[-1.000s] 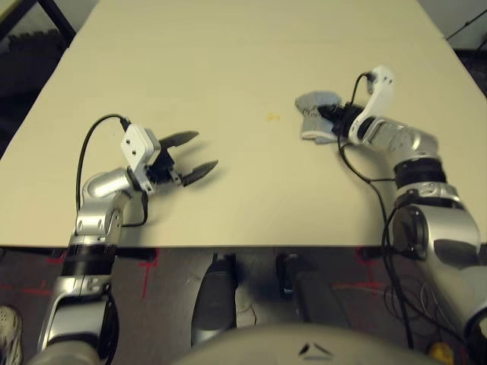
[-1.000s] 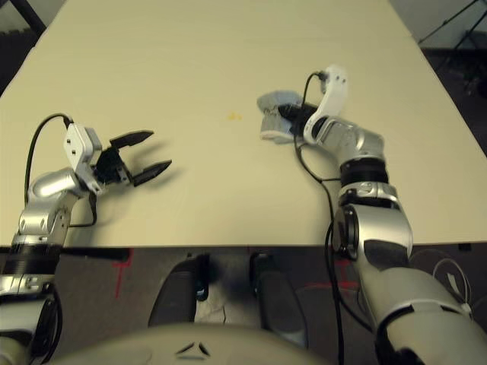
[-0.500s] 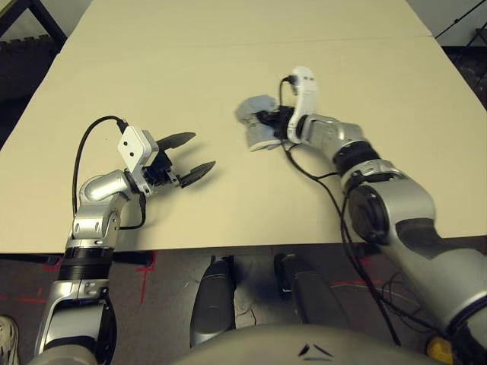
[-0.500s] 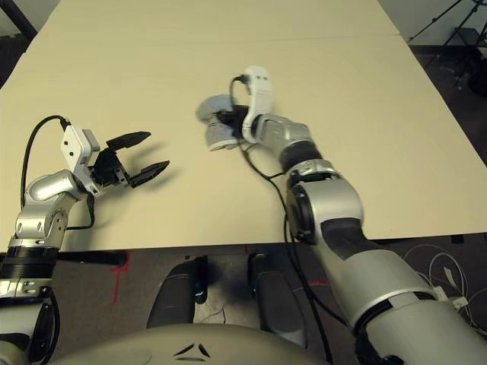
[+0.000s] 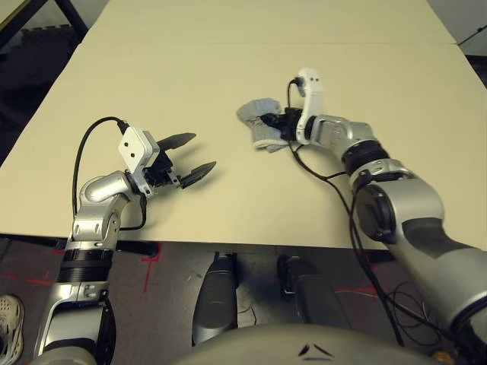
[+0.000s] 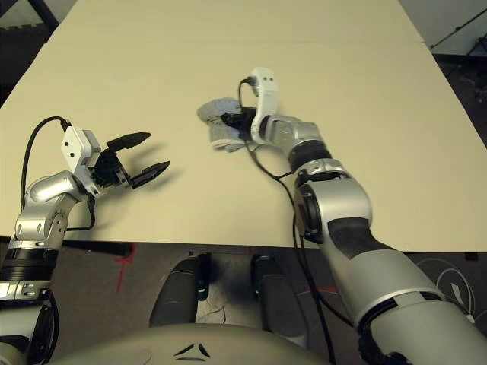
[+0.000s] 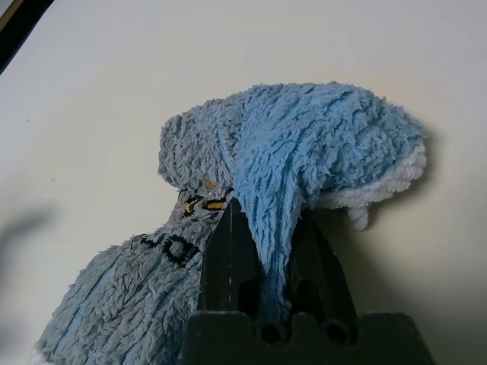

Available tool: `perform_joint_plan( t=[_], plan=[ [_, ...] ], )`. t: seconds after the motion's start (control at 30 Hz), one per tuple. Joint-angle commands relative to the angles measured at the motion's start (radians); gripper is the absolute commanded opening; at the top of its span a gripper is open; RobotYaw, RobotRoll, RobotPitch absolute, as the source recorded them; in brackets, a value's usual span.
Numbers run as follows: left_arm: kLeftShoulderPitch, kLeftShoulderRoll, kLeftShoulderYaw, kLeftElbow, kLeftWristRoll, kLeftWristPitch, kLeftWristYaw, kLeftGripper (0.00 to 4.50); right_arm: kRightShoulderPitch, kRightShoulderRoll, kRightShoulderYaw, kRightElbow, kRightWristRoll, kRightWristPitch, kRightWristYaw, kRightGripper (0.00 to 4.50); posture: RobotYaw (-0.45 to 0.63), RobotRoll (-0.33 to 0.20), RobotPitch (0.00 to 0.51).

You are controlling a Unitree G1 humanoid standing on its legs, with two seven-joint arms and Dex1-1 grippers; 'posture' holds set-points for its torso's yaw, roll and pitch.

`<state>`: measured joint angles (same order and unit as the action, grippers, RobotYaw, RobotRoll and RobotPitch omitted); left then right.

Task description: Wipe the water off the table with a rag.

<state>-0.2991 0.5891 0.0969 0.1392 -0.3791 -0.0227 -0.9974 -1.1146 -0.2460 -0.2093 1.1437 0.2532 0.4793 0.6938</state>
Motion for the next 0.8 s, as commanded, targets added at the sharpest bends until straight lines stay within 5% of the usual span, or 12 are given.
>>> perform_joint_plan(
  t=[0.03,0.3,0.53,0.57,0.8],
  plan=[
    [-0.008,-0.012,-0.016,0.033,0.017,-0.015,-0.008,4.5,0.049,-0.097,-0.017,-0.061,0.013,0.074,0.031,0.11,0.25,0.0,0.201],
    [-0.021,-0.021,-0.017,0.06,0.023,-0.031,-0.018,4.5,0.13,-0.337,-0.038,-0.306,0.07,0.259,0.113,0.11,0.23,0.0,0.198],
    [-0.034,-0.027,-0.02,0.082,0.024,-0.046,-0.028,4.5,0.233,-0.423,-0.036,-0.352,0.034,0.269,0.04,0.11,0.2,0.0,0.191],
    [-0.039,-0.029,-0.021,0.087,0.025,-0.048,-0.027,4.5,0.25,-0.418,-0.029,-0.343,0.019,0.253,0.012,0.84,0.2,0.0,0.192],
    [-0.068,-0.037,0.001,0.11,0.037,-0.041,0.028,4.5,0.319,-0.41,0.023,-0.309,-0.073,0.086,-0.076,3.37,0.21,0.0,0.19]
  ],
)
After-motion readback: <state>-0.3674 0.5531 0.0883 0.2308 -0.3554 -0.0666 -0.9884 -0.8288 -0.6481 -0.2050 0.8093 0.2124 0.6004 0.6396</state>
